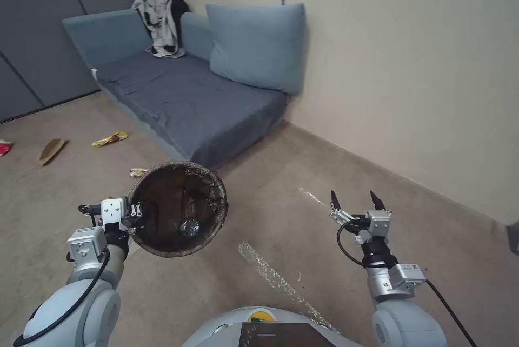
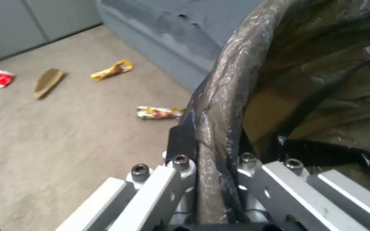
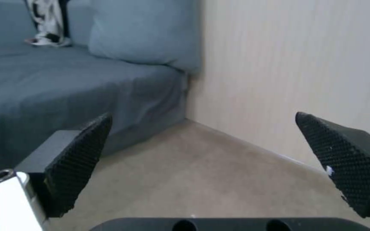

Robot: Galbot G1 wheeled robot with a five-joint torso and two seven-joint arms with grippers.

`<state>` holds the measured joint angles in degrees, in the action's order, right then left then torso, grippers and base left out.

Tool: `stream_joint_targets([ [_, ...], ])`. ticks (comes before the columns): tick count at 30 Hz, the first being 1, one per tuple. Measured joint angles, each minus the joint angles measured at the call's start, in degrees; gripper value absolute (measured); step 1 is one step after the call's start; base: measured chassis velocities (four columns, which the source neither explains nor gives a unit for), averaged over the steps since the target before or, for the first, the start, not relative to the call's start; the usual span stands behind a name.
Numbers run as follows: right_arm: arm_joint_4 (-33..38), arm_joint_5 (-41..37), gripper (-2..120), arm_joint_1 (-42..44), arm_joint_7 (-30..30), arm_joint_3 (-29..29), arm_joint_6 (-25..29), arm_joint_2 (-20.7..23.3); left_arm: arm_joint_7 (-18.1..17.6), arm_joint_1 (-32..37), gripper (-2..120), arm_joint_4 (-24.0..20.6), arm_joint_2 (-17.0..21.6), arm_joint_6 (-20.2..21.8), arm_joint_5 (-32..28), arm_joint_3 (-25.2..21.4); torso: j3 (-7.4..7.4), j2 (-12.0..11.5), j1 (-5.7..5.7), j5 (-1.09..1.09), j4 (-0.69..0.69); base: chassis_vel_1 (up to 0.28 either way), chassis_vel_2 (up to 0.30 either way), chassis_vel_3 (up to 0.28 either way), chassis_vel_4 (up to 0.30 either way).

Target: Pick up the trash bin, then pick up the garbage from the floor and place it into the trash bin.

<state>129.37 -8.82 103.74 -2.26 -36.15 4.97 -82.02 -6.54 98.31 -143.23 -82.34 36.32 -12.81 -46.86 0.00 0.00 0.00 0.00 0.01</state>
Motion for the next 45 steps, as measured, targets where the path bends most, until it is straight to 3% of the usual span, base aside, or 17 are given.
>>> stream_joint_targets([
  [12, 0.0, 0.3, 100, 2.4, -0.2, -0.9, 2.8, -1.4, 1.3, -0.2, 4, 0.0, 0.5, -0.7, 0.5, -0.1, 0.00, 0.0, 0.00, 0.00, -0.01, 0.076, 0.088, 0.086, 0.095],
  [45, -0.6, 1.1, 100, 2.3, -0.7, -1.0, 2.9, -1.5, 1.7, -0.4, 4, 0.0, 0.4, -1.0, 1.0, 0.1, 0.00, 0.0, 0.00, 0.00, -0.01, 0.082, 0.088, 0.082, 0.085],
])
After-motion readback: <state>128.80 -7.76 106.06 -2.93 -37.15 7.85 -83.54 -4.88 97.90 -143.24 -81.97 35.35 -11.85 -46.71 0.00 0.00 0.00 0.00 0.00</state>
